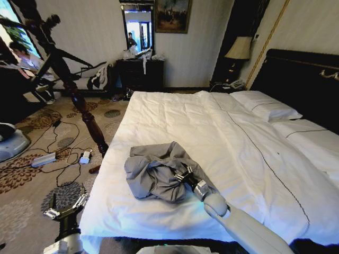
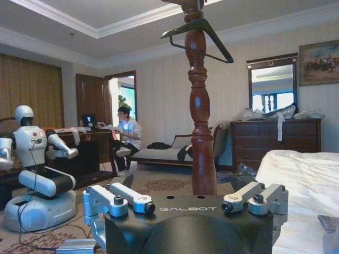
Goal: Pick up the clothes from the bed and hang them on the clothes hanger.
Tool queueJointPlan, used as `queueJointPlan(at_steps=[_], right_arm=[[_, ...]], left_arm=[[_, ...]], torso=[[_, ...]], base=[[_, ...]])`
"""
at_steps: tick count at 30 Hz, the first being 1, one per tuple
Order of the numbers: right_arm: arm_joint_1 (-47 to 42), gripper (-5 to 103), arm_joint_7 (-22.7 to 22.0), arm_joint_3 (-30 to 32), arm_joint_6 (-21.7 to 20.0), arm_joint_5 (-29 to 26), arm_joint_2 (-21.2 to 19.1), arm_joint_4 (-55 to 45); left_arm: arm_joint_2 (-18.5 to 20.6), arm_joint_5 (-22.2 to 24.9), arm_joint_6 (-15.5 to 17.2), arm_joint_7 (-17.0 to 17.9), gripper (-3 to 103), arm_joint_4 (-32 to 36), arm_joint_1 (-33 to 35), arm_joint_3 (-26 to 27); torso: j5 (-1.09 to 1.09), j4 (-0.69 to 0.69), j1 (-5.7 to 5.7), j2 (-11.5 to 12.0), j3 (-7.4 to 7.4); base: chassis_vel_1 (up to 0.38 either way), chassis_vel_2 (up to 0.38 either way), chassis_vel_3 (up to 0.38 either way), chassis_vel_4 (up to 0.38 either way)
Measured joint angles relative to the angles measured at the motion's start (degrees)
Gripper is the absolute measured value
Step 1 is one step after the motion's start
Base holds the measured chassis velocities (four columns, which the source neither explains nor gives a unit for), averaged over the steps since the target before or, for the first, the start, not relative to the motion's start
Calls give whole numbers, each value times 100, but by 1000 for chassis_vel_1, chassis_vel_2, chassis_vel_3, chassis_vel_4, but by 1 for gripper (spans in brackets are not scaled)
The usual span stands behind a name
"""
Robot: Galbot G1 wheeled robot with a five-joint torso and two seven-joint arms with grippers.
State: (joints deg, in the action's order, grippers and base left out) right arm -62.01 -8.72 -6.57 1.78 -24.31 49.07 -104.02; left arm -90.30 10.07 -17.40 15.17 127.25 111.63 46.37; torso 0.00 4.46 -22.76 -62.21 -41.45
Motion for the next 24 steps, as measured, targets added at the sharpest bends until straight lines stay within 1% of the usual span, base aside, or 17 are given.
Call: queueJointPlan(at_steps=[1,2,4,5,6,7,8,9,10,11,13,14,16,17,18,20,24], right_arm=[[-39,56,-17,33,-7,-90,-5,-44],[-39,56,-17,33,-7,-90,-5,-44],[-92,46,-99,92,22,-179,6,-83],[-102,46,-135,108,44,-195,17,-88],[-133,35,-212,161,81,-241,37,-113],[-133,35,-212,161,81,-241,37,-113],[-166,30,-257,214,90,-300,39,-150],[-201,30,-285,263,91,-358,33,-201],[-249,24,-320,324,91,-442,16,-277],[-249,24,-320,324,91,-442,16,-277],[-326,14,-402,437,81,-702,-16,-480],[-326,14,-402,437,81,-702,-16,-480],[-384,3,-536,655,39,-1307,-45,-903],[-384,3,-536,655,39,-1307,-45,-903],[-393,1,-553,814,37,-1575,-63,-1130],[-421,0,-551,1045,50,-1758,-115,-1386],[-609,0,-450,1430,116,-1894,-297,-1737]], left_arm=[[4,0,1,0,100,0,-4,0],[4,0,1,0,100,0,-4,0],[7,1,4,0,100,-5,-14,-1],[7,1,4,0,100,-10,-16,-3],[7,0,5,0,100,-17,-17,-6],[7,0,5,0,100,-17,-17,-6],[7,-3,5,2,100,-19,-16,-10],[7,-5,4,1,100,-19,-14,-12],[7,-6,3,2,100,-18,-5,-12],[7,-6,3,2,100,-18,-5,-12],[8,-7,1,3,100,1,3,-10],[8,-7,1,3,100,1,3,-10],[12,-5,-7,5,100,9,8,-6],[12,-5,-7,5,100,9,8,-6],[14,-5,-18,5,100,3,8,-6],[19,-5,-25,6,100,-15,4,-6],[41,3,-29,4,100,-59,-28,1]], torso=[[0,0,0,0,0],[0,0,0,0,0],[0,0,0,0,0],[0,0,0,0,0],[0,0,1,0,0],[0,0,1,0,0],[0,0,0,0,0],[0,0,0,0,0],[0,0,0,0,0],[0,0,0,0,0],[0,0,1,0,0],[0,0,1,0,0],[0,0,0,0,0],[0,0,0,0,0],[0,0,0,0,0],[0,-1,0,0,0],[0,-1,0,0,0]], base=[[0,0,0,0],[0,0,0,0],[0,0,0,0],[0,0,0,0],[0,0,0,0],[0,0,0,0],[0,0,0,0],[0,0,0,0],[0,0,0,0],[0,0,0,0],[0,0,0,0],[0,0,0,0],[0,0,0,0],[0,0,0,0],[0,0,0,0],[0,0,0,0],[0,0,0,0]])
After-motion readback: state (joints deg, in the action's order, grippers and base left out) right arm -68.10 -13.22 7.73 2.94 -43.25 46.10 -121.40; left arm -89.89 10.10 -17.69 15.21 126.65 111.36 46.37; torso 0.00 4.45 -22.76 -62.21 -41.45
